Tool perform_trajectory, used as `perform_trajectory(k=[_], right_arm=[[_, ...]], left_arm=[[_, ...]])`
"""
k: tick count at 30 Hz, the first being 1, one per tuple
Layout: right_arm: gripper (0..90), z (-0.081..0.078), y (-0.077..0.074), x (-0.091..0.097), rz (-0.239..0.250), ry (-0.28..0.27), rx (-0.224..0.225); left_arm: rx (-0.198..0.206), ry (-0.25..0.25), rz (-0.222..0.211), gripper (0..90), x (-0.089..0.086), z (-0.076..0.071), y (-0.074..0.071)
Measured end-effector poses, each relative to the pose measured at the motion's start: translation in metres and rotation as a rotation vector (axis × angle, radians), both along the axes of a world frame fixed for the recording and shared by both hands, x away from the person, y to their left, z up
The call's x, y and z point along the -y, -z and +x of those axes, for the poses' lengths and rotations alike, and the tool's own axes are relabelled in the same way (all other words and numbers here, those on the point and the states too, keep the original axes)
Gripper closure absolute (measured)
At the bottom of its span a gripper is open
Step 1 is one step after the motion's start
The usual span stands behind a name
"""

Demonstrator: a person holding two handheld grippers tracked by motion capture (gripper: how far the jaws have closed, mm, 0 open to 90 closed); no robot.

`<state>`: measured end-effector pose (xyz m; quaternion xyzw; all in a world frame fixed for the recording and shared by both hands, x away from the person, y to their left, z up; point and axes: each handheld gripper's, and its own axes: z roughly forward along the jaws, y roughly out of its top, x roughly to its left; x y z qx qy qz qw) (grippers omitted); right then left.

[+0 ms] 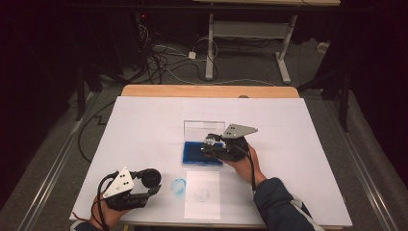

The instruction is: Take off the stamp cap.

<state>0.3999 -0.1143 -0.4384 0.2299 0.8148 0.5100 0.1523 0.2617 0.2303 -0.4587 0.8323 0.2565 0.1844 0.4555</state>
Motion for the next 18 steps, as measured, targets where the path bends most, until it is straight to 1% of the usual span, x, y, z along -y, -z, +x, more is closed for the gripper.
perform_trajectory(k=[3, 7, 13, 14, 16, 18], right_arm=[[56.6, 0.000, 0.001, -0.001, -0.011, -0.003, 0.000], [56.6, 0.001, 0.005, -0.002, -0.015, 0.003, -0.014], [56.6, 0.003, 0.012, -0.002, -0.028, 0.015, -0.018], [56.6, 0.003, 0.013, -0.003, -0.024, 0.019, -0.027], [56.6, 0.004, 0.014, -0.004, -0.032, 0.015, -0.021], [56.6, 0.004, 0.017, -0.005, -0.038, 0.014, -0.026]], left_arm=[[-0.002, 0.002, 0.000, 36.4, 0.000, 0.000, 0.000], [-0.002, 0.002, 0.000, 36.4, 0.000, 0.000, 0.000], [-0.004, 0.000, -0.001, 36.4, 0.000, 0.000, 0.001], [-0.004, 0.000, -0.003, 36.5, -0.001, 0.000, 0.001], [-0.003, 0.000, -0.004, 36.4, -0.001, 0.000, 0.000], [-0.002, 0.002, -0.003, 36.5, -0.001, 0.000, 0.000]])
